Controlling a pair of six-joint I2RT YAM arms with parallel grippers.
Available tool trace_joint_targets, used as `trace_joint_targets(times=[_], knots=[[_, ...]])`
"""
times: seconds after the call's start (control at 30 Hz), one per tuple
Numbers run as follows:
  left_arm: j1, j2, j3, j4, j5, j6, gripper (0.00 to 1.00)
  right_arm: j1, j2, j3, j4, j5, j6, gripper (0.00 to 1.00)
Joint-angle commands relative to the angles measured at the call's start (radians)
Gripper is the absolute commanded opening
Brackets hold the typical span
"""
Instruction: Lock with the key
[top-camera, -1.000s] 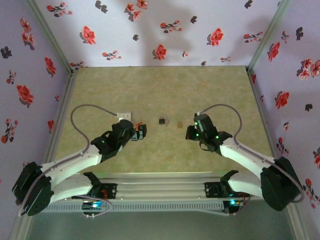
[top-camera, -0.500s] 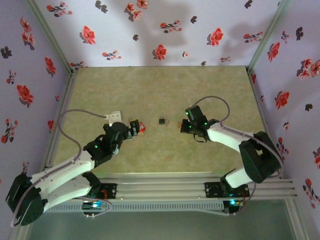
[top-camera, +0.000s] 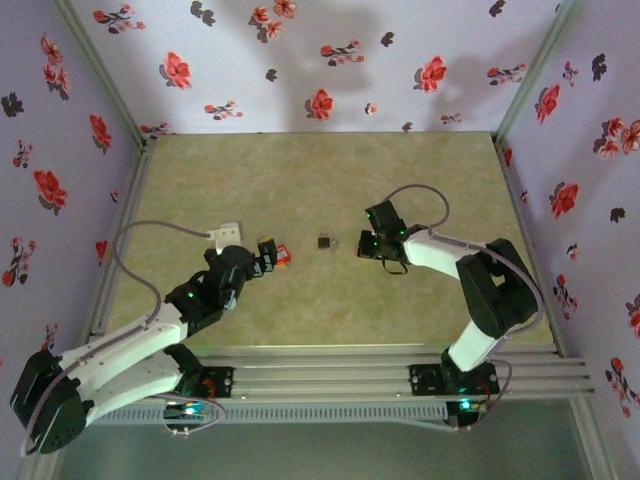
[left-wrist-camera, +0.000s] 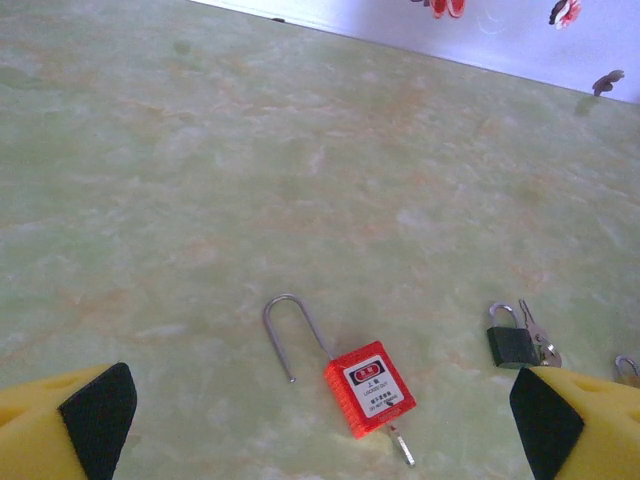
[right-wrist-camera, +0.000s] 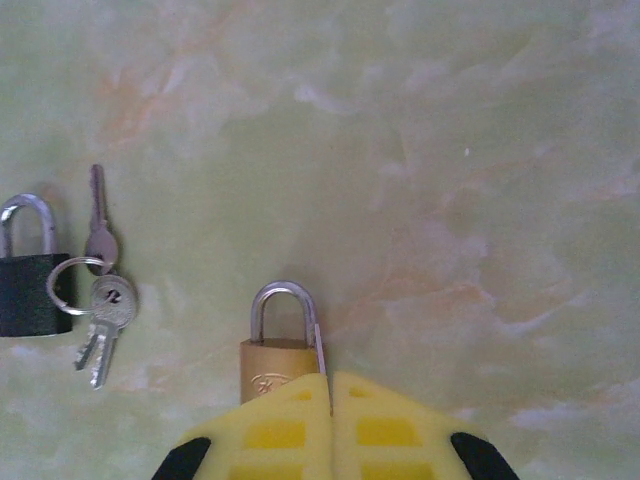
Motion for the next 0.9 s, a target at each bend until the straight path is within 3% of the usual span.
trace_joint_targets(times=[0.0, 0.63, 0.87], knots=[[-0.006, 0.005, -0.011, 0.019, -0.045, -0.020, 1.00, -0.015, 0.039, 0.044, -0.039, -0.008, -0.029, 0.00], [-0.005, 0.041, 0.004, 0.014, -0.049, -0.020, 1.00, -0.032, 0.106, 0.104, -0.064, -0.031, -0.042, 0.00], [-0.005, 0.039, 0.005, 0.007, -0.051, -0.020, 1.00, -0.032, 0.091, 0.117, -0.085, -0.025, -0.039, 0.09]])
